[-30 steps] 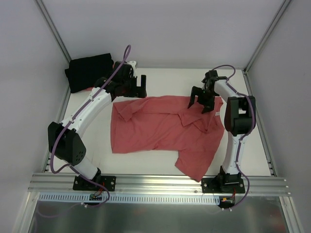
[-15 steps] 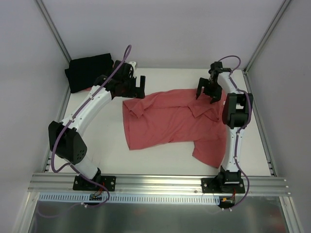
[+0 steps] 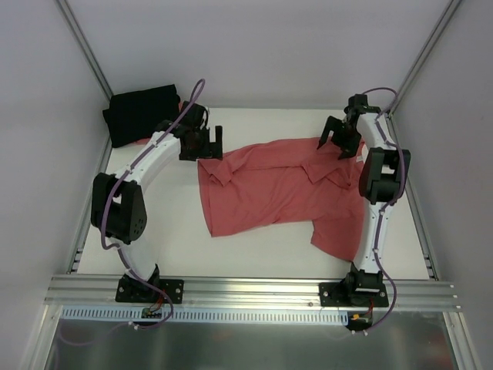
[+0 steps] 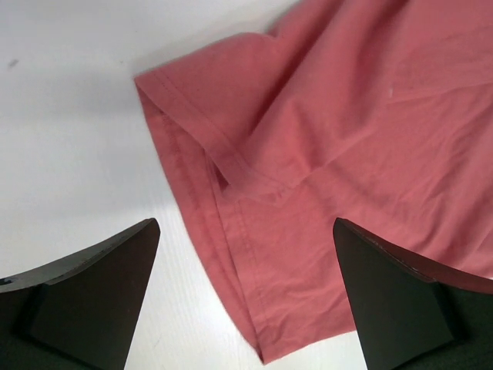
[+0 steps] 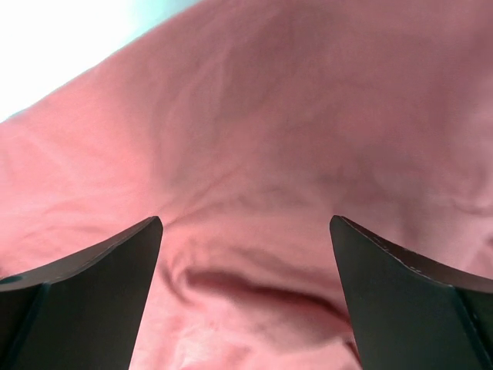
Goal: Fold and stack the t-shirts
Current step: Fold the flattened tshirt in 1/3 of the way
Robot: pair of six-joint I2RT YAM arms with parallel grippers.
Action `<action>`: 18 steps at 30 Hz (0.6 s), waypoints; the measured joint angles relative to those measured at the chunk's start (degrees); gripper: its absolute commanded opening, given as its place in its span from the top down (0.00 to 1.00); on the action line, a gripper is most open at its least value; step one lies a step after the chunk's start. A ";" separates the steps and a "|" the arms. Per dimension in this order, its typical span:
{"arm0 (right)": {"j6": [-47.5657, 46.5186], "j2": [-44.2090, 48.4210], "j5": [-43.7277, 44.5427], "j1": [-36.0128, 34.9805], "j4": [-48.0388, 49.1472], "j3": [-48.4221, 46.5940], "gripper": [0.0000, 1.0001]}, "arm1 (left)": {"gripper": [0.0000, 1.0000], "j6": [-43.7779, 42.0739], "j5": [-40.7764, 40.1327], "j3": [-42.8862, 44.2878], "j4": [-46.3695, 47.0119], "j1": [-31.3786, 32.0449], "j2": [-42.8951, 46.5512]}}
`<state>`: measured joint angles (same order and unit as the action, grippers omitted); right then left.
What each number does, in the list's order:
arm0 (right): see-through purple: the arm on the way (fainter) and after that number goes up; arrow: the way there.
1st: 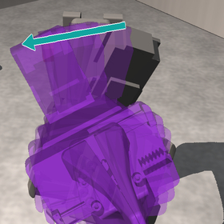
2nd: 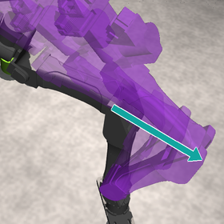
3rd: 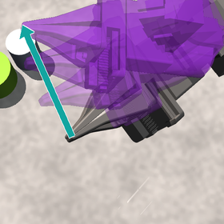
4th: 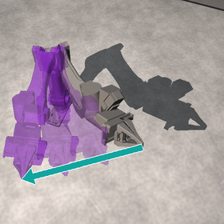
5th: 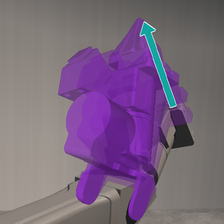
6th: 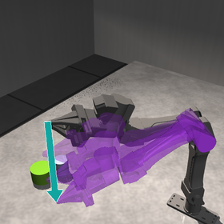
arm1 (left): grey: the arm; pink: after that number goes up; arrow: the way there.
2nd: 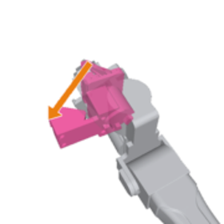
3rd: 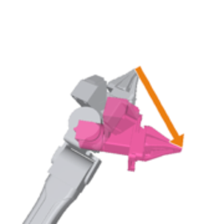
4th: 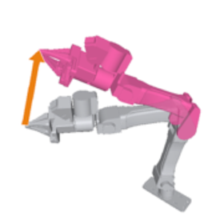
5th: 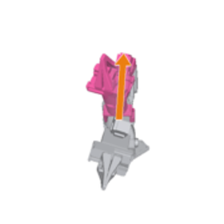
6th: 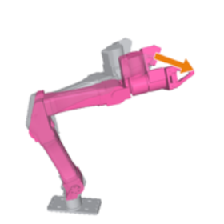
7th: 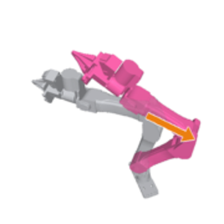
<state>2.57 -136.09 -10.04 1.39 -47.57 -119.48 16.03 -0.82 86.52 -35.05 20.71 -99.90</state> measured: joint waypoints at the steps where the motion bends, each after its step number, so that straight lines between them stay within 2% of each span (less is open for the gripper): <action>1: 0.39 0.96 -0.44 0.26 0.26 0.81 0.03 | 0.01 0.52 1.68 -0.42 1.27 -1.11 -1.27; 12: 3.02 17.53 -5.07 1.14 1.99 7.19 0.03 | 0.01 8.22 16.11 -5.01 11.91 -8.79 -11.96; 18: 3.69 19.15 -5.97 2.16 2.32 9.33 0.03 | 0.02 10.91 20.13 -5.70 15.58 -8.70 -15.21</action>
<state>6.26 -116.95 -16.01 3.55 -45.25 -110.15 26.94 19.31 80.82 -19.46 12.01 -115.11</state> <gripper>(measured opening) 0.969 0.980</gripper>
